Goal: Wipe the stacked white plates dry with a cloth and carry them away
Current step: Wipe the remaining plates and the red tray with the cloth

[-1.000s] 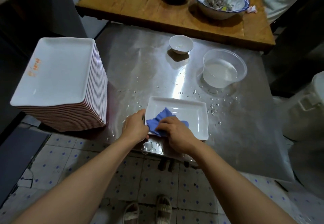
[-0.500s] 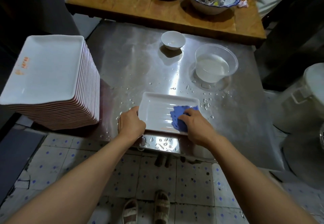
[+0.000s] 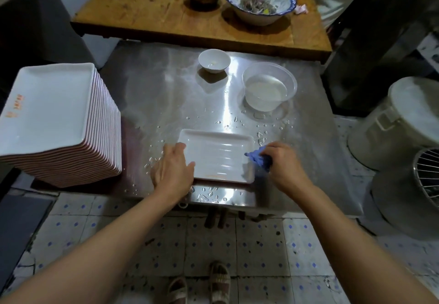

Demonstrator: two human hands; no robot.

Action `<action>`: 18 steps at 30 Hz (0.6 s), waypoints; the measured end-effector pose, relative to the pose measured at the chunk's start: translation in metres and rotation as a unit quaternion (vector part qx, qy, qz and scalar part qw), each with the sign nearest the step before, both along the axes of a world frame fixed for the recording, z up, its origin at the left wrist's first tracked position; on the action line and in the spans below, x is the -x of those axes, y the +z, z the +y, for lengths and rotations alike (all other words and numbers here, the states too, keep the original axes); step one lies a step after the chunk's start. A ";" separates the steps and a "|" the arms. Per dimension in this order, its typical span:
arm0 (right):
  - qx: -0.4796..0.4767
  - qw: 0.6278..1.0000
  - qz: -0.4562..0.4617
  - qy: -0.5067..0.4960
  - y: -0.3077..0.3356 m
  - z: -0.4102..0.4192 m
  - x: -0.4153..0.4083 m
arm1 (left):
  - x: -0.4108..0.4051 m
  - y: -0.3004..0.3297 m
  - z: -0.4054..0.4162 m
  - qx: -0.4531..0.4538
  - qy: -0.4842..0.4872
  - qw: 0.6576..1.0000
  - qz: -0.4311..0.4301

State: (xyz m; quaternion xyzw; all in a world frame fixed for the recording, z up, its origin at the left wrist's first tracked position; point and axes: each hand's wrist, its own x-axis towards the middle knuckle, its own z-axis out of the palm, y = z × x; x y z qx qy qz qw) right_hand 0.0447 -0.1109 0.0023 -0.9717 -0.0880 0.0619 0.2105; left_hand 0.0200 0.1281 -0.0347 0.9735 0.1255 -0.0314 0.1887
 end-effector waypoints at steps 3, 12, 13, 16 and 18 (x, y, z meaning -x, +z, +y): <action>-0.037 0.997 -0.015 -0.073 0.001 -0.006 0.001 | 0.002 0.000 -0.023 -0.026 -0.187 0.982 -0.030; -0.076 0.989 0.006 -0.124 0.001 -0.007 0.018 | -0.002 -0.018 -0.043 -0.150 -0.322 0.934 -0.029; -0.075 0.989 0.009 -0.123 0.001 -0.008 0.019 | 0.000 -0.015 -0.044 -0.155 -0.337 0.928 -0.040; -0.085 0.988 0.014 -0.132 0.002 -0.009 0.021 | 0.004 -0.010 -0.045 -0.132 -0.319 0.935 -0.084; -0.099 0.986 0.002 -0.137 0.005 -0.009 0.023 | 0.005 -0.011 -0.042 -0.064 -0.289 0.949 -0.109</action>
